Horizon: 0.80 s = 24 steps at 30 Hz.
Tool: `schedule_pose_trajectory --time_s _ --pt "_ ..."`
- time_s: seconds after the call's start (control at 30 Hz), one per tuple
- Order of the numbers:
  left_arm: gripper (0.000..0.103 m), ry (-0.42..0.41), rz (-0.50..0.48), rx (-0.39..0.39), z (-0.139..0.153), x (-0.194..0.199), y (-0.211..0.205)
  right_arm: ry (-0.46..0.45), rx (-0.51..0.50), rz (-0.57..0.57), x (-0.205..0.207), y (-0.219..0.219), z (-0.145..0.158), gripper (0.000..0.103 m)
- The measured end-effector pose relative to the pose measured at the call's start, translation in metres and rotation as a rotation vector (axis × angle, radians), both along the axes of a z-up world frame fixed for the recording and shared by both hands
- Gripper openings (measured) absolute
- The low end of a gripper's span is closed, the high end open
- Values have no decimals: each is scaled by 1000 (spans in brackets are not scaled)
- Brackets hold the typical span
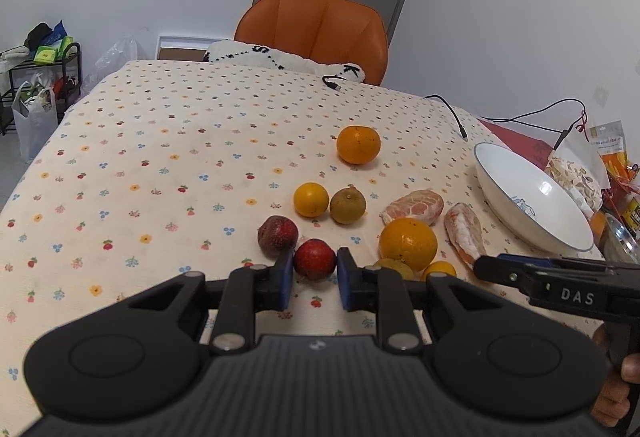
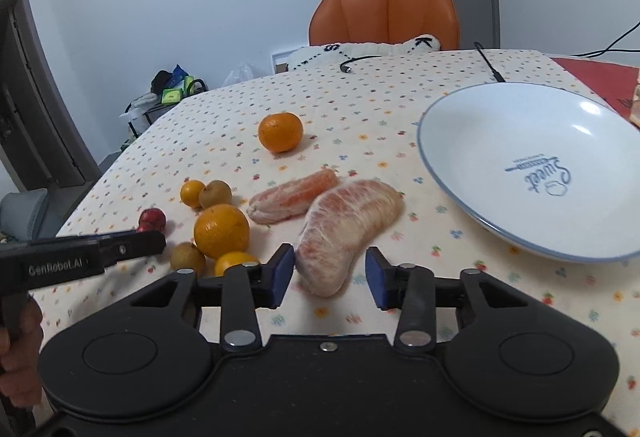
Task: Organize fruits
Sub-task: 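Grasp the red cherry with the left tool while the right tool grasps the pomelo segment, then carry the cherry and pomelo segment over the white plate with both tools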
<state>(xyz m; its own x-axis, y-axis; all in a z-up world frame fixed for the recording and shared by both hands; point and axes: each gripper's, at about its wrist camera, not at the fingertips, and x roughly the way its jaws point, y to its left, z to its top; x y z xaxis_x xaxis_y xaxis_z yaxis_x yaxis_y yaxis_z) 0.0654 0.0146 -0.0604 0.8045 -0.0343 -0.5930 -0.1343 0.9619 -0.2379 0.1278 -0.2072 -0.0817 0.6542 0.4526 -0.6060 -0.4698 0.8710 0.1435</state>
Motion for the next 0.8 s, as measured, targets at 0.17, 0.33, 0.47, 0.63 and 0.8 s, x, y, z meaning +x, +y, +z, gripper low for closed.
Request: schedule_pose_trajectory --time_s 0.17,0.33,0.47,0.63,0.8 --pt "21 5 11 -2 -2 0 3 17 0 -7 -5 -5 2 34" --pt "22 -5 23 -4 0 -1 7 4 3 -20 3 3 4 47" --pt "21 -10 28 -9 1 -3 11 1 -14 -37 15 15 -2 58" --pt "22 -10 22 -7 2 -3 13 -35 -42 -43 20 27 -5 61" --pt "21 -20 16 -6 5 -4 10 -58 -69 -49 23 33 -5 54"
